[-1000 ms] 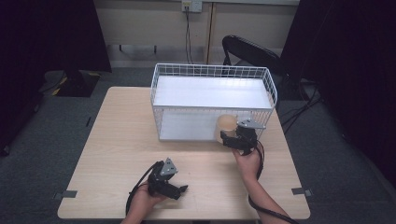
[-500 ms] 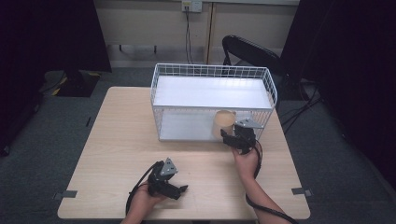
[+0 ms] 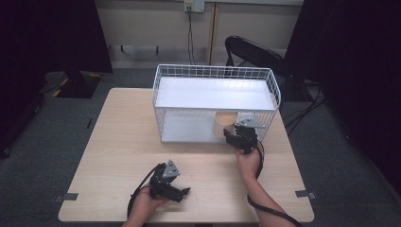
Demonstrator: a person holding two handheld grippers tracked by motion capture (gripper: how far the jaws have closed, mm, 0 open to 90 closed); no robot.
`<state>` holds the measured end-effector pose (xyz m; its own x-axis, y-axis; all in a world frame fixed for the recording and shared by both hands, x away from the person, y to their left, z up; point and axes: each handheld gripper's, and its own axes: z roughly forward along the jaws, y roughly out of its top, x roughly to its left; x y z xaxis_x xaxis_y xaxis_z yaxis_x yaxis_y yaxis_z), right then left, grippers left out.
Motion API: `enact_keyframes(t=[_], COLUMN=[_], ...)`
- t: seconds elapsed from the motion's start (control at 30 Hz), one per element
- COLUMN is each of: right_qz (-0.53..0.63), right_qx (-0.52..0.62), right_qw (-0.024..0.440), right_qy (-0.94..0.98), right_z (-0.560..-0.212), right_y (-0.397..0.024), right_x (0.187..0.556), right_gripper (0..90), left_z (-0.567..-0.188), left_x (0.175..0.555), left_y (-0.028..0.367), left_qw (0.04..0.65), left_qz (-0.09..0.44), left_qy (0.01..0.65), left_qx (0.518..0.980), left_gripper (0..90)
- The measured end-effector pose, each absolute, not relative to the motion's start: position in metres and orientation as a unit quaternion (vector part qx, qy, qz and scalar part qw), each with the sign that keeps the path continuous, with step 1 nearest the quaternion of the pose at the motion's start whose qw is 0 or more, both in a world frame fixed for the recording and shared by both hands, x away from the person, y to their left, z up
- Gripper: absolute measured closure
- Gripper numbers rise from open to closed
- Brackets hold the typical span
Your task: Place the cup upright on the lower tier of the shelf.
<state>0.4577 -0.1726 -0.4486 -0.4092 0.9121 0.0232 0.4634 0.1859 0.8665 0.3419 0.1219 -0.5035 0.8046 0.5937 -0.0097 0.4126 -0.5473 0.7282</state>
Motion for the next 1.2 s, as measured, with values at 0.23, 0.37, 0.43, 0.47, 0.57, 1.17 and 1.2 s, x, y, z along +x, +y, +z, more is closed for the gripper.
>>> enact_keyframes(t=[0.23,0.37,0.43,0.47,0.57,1.17,1.2], right_qz=[0.432,0.430,0.427,0.425,0.427,0.443,0.443], right_qx=[0.453,0.455,0.455,0.454,0.454,0.432,0.429], right_qw=[0.254,0.247,0.241,0.242,0.240,0.220,0.219], right_qy=[0.738,0.740,0.743,0.744,0.744,0.754,0.756], right_z=[-0.454,-0.455,-0.454,-0.454,-0.454,-0.444,-0.443], right_y=[-0.172,-0.174,-0.175,-0.177,-0.181,-0.189,-0.189], right_x=[0.450,0.448,0.448,0.447,0.445,0.429,0.428], right_gripper=[26.0,16.9,15.3,14.9,13.9,13.1,13.2], left_z=[-0.504,-0.504,-0.504,-0.504,-0.504,-0.504,-0.504], left_x=[0.342,0.342,0.342,0.342,0.342,0.342,0.342], left_y=[0.122,0.122,0.122,0.122,0.122,0.122,0.122], left_qw=[0.378,0.378,0.378,0.378,0.378,0.378,0.378], left_qz=[0.120,0.120,0.120,0.120,0.120,0.119,0.119], left_qy=[0.289,0.289,0.289,0.289,0.289,0.289,0.289], left_qx=[0.871,0.871,0.871,0.871,0.871,0.871,0.871], left_gripper=[6.4,6.4,6.4,6.4,6.4,6.4,6.4])
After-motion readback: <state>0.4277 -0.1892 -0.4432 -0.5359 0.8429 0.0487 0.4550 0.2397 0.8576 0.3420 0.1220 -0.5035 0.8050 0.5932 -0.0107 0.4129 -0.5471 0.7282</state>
